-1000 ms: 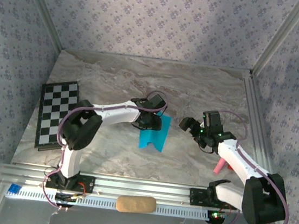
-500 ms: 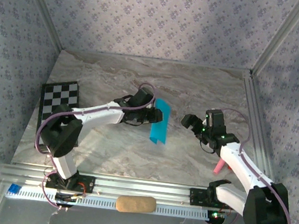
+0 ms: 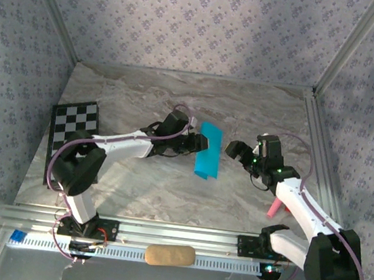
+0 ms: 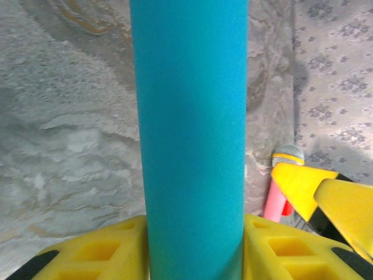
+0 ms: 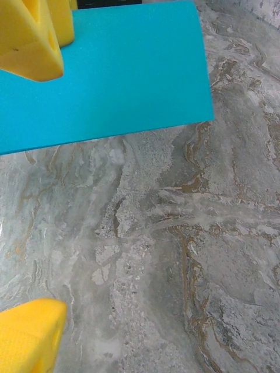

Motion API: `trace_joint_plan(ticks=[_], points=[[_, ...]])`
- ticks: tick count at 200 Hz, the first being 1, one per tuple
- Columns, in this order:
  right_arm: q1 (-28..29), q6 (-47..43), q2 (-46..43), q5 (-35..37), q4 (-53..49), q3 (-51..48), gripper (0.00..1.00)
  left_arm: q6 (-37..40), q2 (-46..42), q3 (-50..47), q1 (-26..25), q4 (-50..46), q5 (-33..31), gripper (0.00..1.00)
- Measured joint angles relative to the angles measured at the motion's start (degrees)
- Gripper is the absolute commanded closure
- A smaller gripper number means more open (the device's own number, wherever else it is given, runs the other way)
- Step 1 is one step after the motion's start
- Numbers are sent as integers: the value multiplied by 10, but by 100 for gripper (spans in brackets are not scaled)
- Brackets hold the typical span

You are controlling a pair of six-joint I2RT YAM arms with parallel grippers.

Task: Fold a paper plane with a square sheet of paper (pick it up from the middle)
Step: First fold the square sheet of paper in half at the center of the table.

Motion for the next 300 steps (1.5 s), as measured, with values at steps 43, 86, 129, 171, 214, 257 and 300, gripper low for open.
trace_joint_plan(ticks=[43, 86, 129, 171, 214, 257, 300], points=[[-2, -4, 0, -8, 3, 0, 3, -23, 28, -21, 1, 51, 18, 58], [-4, -8, 0, -19, 6, 0, 3, -36, 45, -37, 4, 77, 23, 58], [-6, -8, 8, -32, 13, 0, 4, -46, 46, -66, 5, 101, 22, 57], [-6, -8, 22, -49, 15, 0, 4, -46, 46, -76, 7, 102, 13, 57], [-6, -8, 31, -61, 16, 0, 4, -42, 46, -76, 7, 97, 1, 56], [-6, -8, 48, -66, 24, 0, 5, -35, 52, -76, 7, 84, -3, 56], [-2, -8, 84, -68, 32, 3, 7, -22, 66, -76, 7, 54, -16, 55]])
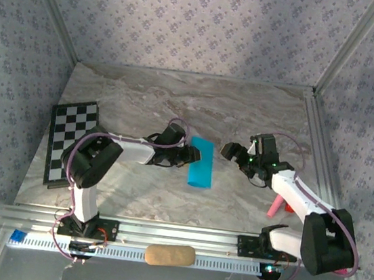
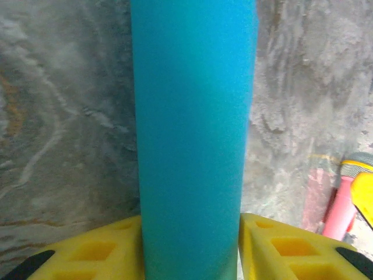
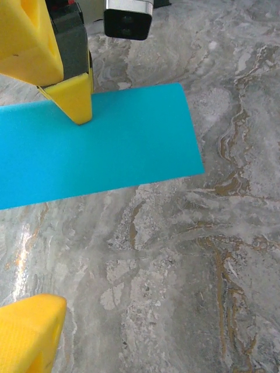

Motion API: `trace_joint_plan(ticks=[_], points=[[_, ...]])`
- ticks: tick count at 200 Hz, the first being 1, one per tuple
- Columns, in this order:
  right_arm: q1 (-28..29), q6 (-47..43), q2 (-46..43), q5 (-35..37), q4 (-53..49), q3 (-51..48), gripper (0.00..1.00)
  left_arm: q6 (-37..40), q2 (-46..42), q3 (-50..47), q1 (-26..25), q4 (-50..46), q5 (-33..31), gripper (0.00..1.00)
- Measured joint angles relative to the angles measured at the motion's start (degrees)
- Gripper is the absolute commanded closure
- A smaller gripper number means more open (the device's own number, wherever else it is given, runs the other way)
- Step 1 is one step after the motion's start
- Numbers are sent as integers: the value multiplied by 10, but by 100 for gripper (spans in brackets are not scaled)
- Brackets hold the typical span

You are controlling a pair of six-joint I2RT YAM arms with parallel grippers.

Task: Fold a paper plane with a square sheet of paper (pick it up from the middle)
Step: First fold the square sheet of paper in half at the center of the table.

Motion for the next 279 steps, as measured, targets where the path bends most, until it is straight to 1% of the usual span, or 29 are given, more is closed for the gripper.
trace_joint_plan(ticks=[37, 90, 157, 224, 279], points=[[16, 0, 28, 2, 1, 21, 7, 9, 0, 1, 0, -9, -9, 54], [18, 0, 30, 3, 2, 23, 8, 19, 0, 10, -3, -24, -17, 53], [17, -5, 30, 7, 2, 23, 8, 38, 0, 37, -4, -82, -46, 50], [-5, -6, 1, 6, 11, 13, 8, 50, 0, 65, -18, -139, -80, 46], [-9, -6, -8, -1, 13, -4, 7, 60, 0, 79, -19, -172, -98, 42]])
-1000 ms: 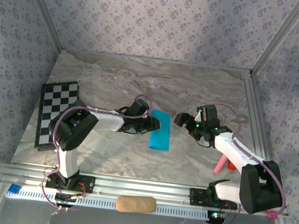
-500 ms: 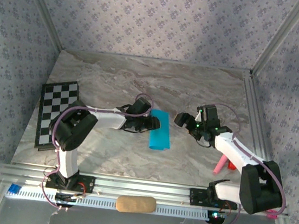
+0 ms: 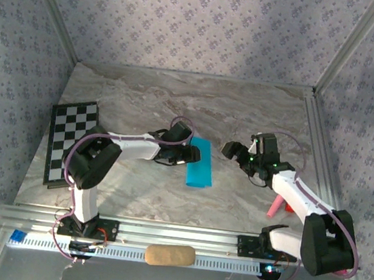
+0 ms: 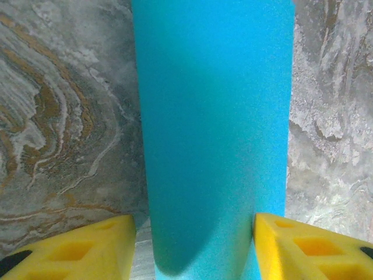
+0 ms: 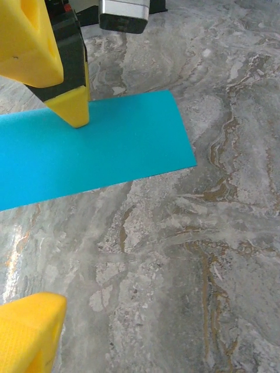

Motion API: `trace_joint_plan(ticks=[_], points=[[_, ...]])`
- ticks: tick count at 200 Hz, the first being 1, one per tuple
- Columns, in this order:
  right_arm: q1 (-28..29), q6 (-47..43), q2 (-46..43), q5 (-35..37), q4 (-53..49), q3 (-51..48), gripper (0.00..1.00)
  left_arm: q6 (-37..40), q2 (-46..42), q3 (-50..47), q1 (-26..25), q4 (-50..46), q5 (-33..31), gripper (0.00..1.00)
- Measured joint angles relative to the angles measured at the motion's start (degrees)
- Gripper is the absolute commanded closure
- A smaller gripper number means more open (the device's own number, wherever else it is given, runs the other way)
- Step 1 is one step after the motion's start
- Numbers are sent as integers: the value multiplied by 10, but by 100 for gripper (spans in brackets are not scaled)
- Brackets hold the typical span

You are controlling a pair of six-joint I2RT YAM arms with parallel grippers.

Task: Fold a paper plane with a square sheet of paper (pick it up from the middle)
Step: First fold the square sheet of paper in half at the center of the table.

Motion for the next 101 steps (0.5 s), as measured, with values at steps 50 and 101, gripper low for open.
trace_joint_plan(ticks=[50, 101], points=[[-2, 0, -7, -6, 0, -4, 7, 11, -1, 3, -3, -10, -13, 41], [-2, 0, -7, -8, 0, -4, 7, 24, -13, 3, -3, -44, -34, 46]])
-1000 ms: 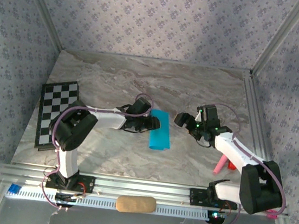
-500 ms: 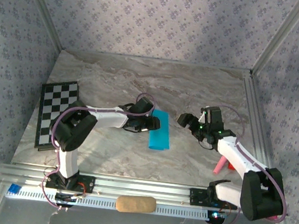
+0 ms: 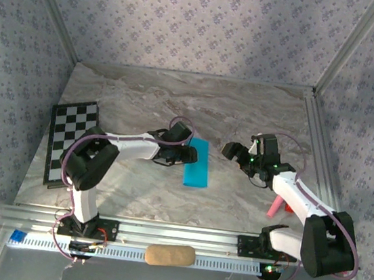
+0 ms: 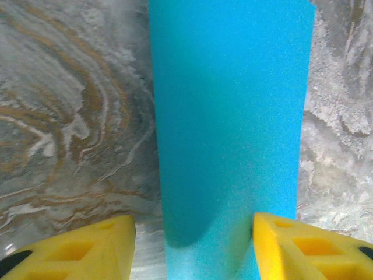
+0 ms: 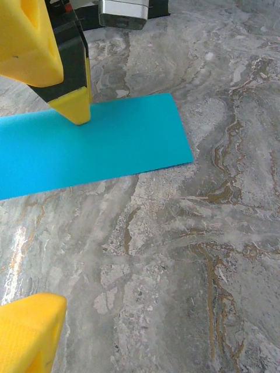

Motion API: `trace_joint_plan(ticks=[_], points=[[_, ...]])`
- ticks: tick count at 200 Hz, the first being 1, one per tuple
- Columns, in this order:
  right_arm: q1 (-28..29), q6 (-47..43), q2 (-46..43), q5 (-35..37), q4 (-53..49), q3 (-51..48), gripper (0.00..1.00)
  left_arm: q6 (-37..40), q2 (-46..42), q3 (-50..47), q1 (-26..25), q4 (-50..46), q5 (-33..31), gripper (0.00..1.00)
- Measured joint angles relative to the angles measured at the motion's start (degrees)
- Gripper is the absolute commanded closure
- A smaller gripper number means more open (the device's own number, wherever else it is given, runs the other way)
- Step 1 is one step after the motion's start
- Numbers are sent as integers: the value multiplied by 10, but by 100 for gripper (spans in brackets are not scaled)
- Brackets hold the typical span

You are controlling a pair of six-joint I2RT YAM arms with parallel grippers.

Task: Fold a paper plane with a square sheet of paper (pick it up from the middle)
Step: First fold the square sheet of paper in half at the center of the table.

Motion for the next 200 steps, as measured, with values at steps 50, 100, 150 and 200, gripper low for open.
trace_joint_plan(ticks=[50, 100, 150, 200], points=[[1, 2, 13, -7, 4, 0, 7, 3, -15, -3, 5, -7, -6, 49], [5, 4, 26, -14, 5, 0, 7, 7, -23, -14, 12, -7, -6, 49], [7, 6, 26, -14, 6, 0, 7, 21, -23, -14, 13, -12, -5, 48], [7, 6, 27, -14, 10, 0, 7, 40, -6, -5, 14, -31, -5, 48]])
